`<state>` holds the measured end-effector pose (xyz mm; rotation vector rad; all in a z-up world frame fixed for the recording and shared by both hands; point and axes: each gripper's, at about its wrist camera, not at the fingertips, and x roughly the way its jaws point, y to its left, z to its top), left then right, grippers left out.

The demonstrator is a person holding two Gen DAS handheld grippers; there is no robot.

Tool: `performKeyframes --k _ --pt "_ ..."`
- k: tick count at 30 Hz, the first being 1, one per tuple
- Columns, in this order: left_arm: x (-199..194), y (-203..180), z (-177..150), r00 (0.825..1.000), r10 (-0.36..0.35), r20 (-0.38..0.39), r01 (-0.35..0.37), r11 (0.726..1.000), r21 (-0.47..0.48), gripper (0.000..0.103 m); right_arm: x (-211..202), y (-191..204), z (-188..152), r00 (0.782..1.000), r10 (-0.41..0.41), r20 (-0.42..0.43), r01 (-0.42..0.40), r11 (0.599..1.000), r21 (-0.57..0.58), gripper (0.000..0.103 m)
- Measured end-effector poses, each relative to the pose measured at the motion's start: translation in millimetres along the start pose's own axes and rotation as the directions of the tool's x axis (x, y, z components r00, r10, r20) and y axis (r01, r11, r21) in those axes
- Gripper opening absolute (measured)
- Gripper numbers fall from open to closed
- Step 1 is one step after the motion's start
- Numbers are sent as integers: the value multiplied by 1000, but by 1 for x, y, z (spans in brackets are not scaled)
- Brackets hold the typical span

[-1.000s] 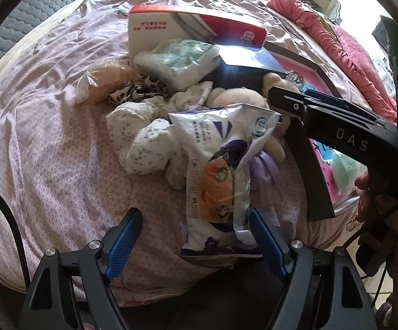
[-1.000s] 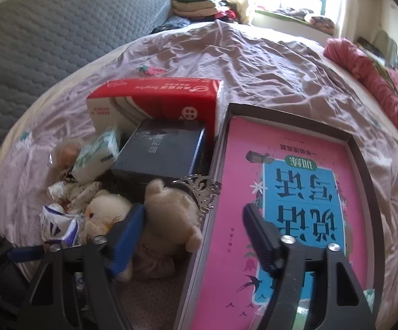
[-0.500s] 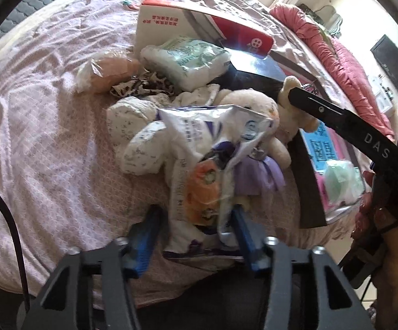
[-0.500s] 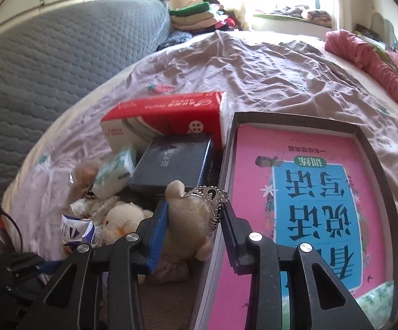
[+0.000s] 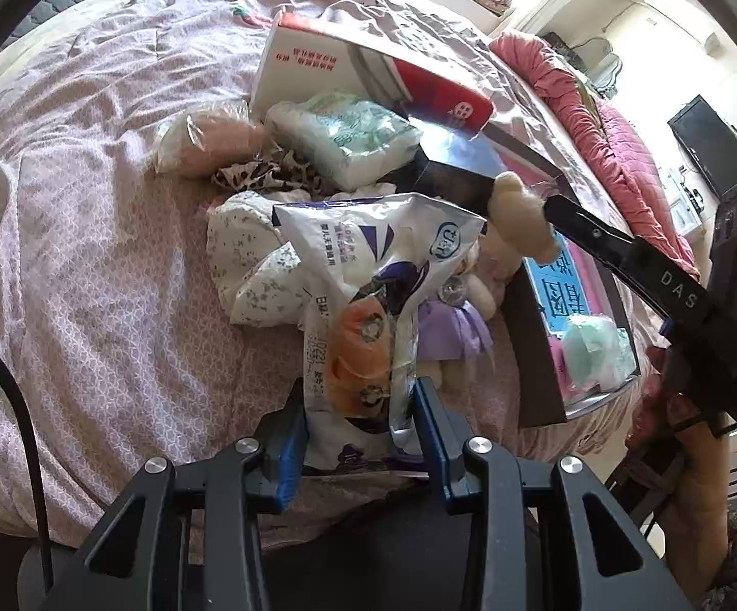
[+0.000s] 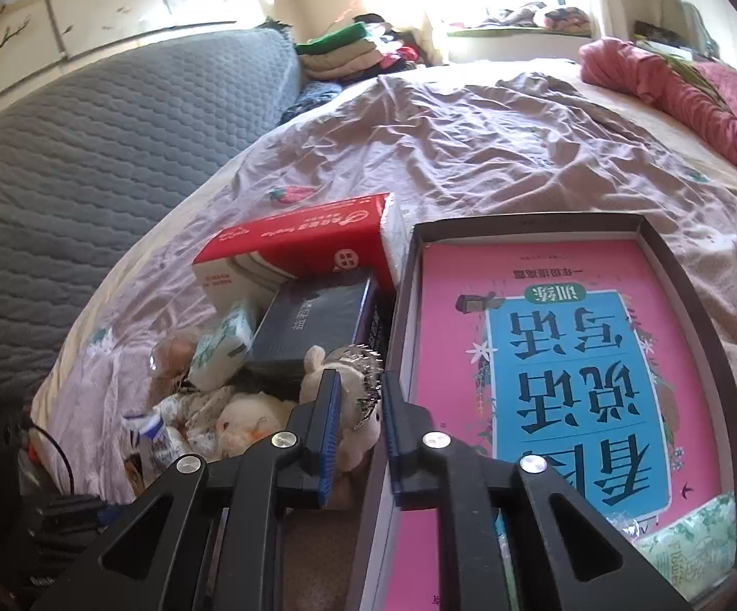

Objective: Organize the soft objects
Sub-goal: 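Lift the snack bag and teddy bear and carry both toward the pink tray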

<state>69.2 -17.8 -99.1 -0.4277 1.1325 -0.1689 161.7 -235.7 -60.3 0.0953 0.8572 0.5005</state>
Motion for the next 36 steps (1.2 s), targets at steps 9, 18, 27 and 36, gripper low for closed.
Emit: performKeyframes --k 9,18,27,36 --pt "-13 -4 -3 1000 -5 26 4 1000 30 40 17 18 -2 999 -23 -41 18 993 -113 52" --pt "-26 -14 -4 998 -11 64 8 998 58 40 25 19 -2 998 -40 -56 34 993 -115 32" --pt "-44 -19 -3 993 -19 118 12 998 59 40 -15 12 14 998 20 58 -19 1000 -18 31" --pt "-56 -27 -3 989 -10 146 -2 997 81 40 -44 14 21 993 15 114 -15 1000 -1 31"
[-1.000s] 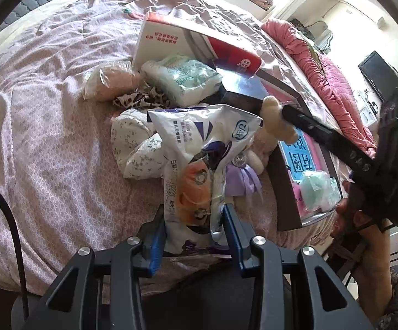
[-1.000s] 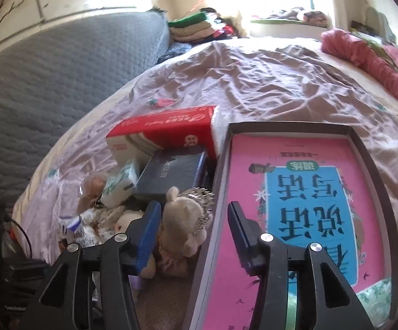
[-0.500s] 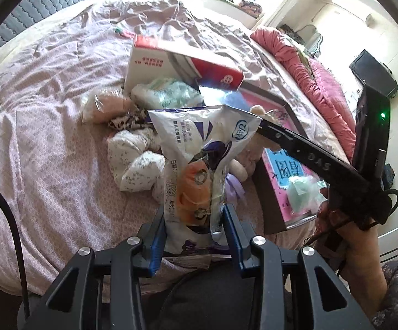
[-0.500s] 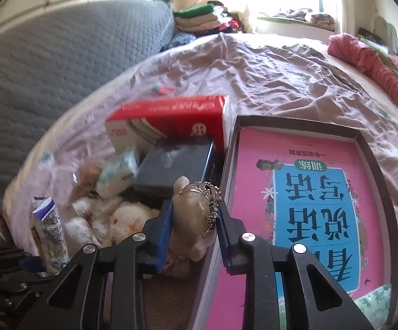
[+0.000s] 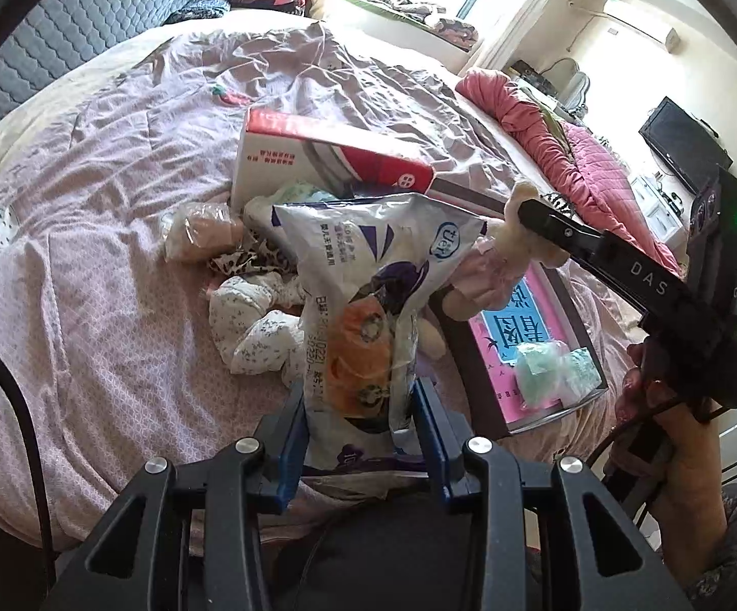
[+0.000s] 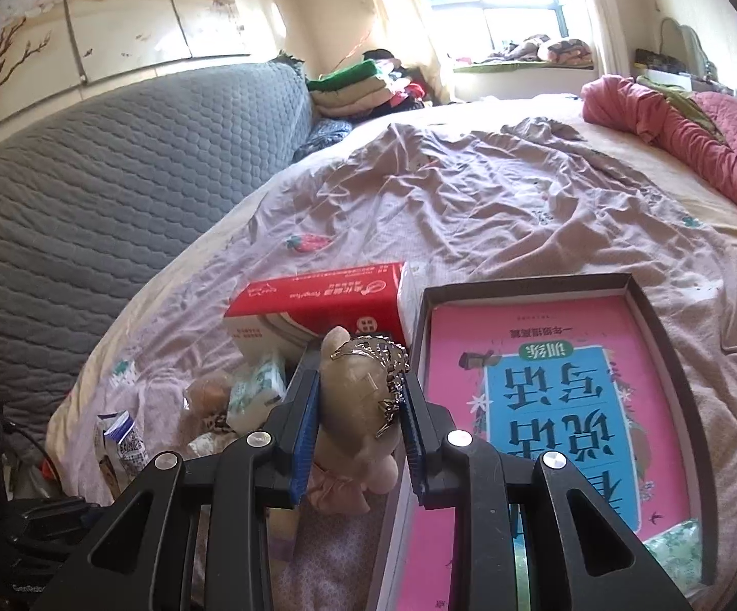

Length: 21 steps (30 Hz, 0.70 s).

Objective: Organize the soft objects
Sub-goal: 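Lift the snack bag and teddy bear and carry both toward the pink tray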

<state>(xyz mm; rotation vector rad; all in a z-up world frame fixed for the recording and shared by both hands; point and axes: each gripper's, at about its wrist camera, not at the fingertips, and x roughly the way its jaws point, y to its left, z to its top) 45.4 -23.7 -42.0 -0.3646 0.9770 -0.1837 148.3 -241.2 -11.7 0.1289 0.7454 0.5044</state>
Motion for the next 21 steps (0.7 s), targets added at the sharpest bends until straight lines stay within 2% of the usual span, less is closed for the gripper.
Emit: performKeyframes --k 10,21 --pt "-12 -9 0 1000 15 23 -15 1000 19 40 -29 -1 2 999 -1 44 0 1000 17 31" --pt "-29 -35 3 999 18 49 -21 998 61 40 -69 -2 11 993 33 115 -38 999 39 31"
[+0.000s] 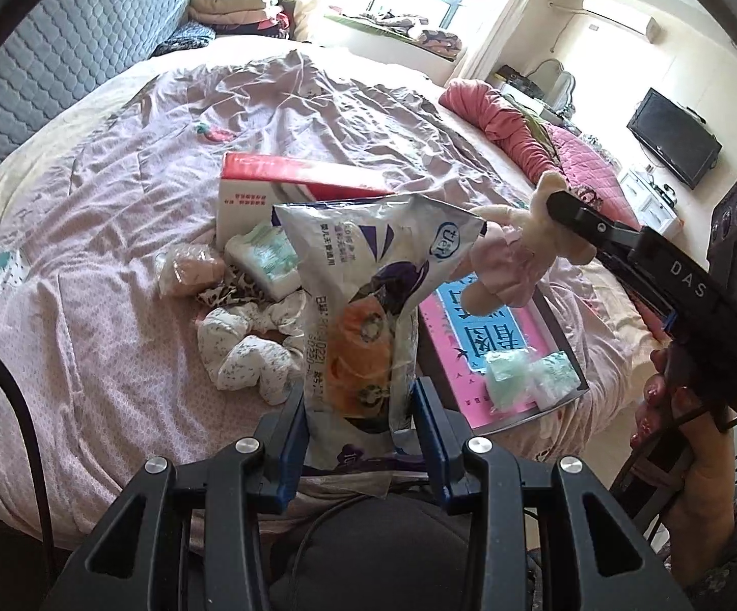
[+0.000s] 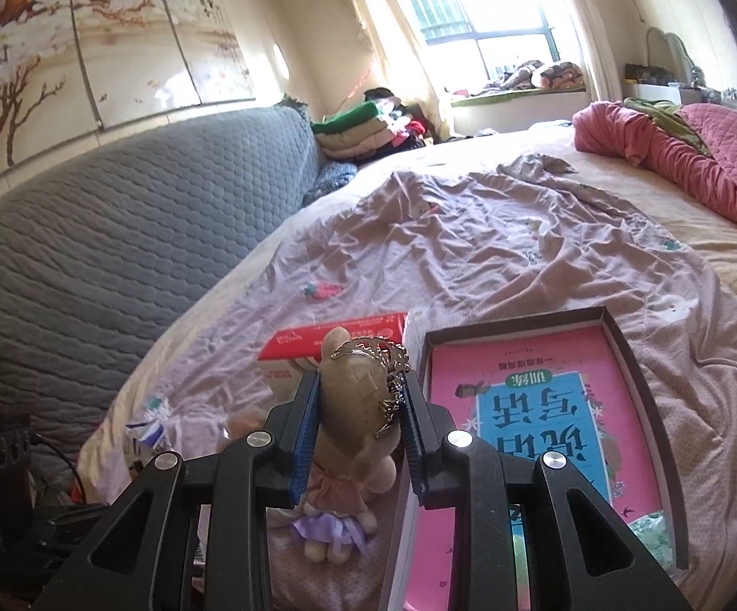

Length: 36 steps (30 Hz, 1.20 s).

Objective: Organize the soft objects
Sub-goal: 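Lift the snack bag and teddy bear and carry both toward the pink tray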

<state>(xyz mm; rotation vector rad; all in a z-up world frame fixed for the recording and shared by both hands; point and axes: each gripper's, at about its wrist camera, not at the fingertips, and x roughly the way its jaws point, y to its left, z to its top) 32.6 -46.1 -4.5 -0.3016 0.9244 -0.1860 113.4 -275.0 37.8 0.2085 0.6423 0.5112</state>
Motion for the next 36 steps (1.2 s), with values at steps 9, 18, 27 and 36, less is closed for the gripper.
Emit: performKeyframes --k 9,18,27,36 --pt "-11 -28 5 1000 -6 21 5 999 37 40 -30 -4 8 999 16 45 -17 1000 18 31" --pt "-12 -55 12 1000 10 24 -12 996 85 40 -55 -17 13 997 10 78 -14 999 45 31" --pt "-8 -82 23 1000 4 23 -7 992 127 40 -74 -37 13 994 -28 101 21 997 75 31" --pt "18 -111 23 1000 -10 -20 13 984 178 40 -97 -74 6 988 -95 118 77 986 146 31"
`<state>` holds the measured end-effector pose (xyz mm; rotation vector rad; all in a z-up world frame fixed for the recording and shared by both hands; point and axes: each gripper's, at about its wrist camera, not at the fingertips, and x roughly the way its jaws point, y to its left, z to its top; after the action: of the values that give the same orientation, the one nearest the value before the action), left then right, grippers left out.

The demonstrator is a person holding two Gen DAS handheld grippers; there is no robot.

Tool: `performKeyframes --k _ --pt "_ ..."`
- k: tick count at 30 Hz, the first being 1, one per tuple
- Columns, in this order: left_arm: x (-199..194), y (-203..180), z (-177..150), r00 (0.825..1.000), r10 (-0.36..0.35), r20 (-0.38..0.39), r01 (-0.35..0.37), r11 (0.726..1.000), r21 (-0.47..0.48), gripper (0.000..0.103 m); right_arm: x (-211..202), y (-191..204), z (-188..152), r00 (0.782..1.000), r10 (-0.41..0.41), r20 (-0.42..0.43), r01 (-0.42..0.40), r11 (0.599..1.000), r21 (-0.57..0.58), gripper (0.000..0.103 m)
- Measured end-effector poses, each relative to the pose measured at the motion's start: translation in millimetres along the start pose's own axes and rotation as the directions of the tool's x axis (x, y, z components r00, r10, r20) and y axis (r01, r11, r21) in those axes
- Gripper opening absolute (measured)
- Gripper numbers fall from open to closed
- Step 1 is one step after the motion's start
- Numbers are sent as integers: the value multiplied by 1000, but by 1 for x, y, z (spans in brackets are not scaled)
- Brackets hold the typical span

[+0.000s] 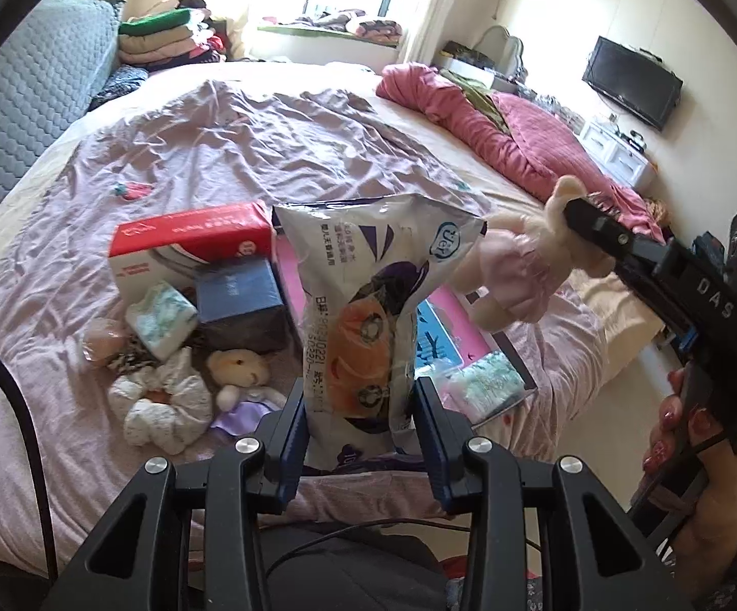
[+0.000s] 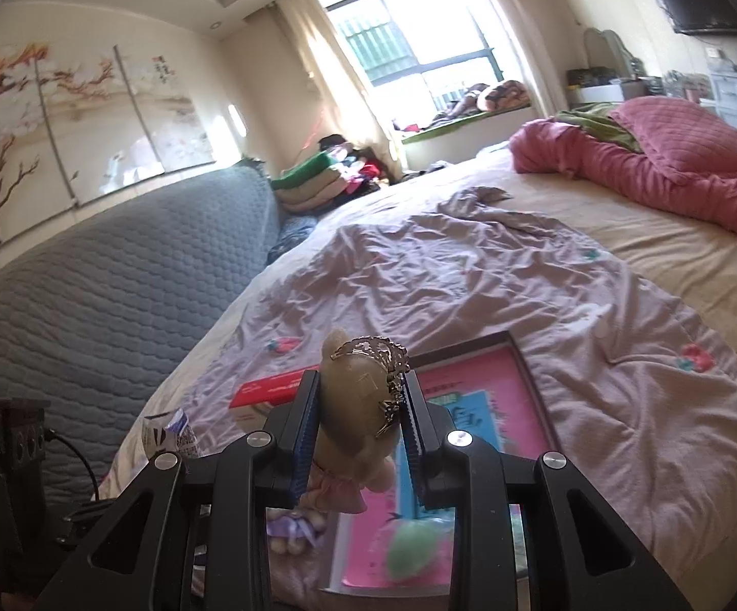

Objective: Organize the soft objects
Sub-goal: 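Lower the snack bag and teddy bear with both grippers over the tray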

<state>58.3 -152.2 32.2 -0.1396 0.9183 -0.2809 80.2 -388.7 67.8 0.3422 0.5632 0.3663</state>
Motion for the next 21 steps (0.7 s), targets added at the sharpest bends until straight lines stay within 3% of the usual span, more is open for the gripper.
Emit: performKeyframes --k 15,21 --pt "64 -19 0 992 60 -109 -52 996 74 40 -5 -45 -12 997 -72 22 69 992 104 31" --pt "101 -25 3 979 134 -156 -115 986 123 40 5 -59 -21 996 -89 2 88 986 142 31"
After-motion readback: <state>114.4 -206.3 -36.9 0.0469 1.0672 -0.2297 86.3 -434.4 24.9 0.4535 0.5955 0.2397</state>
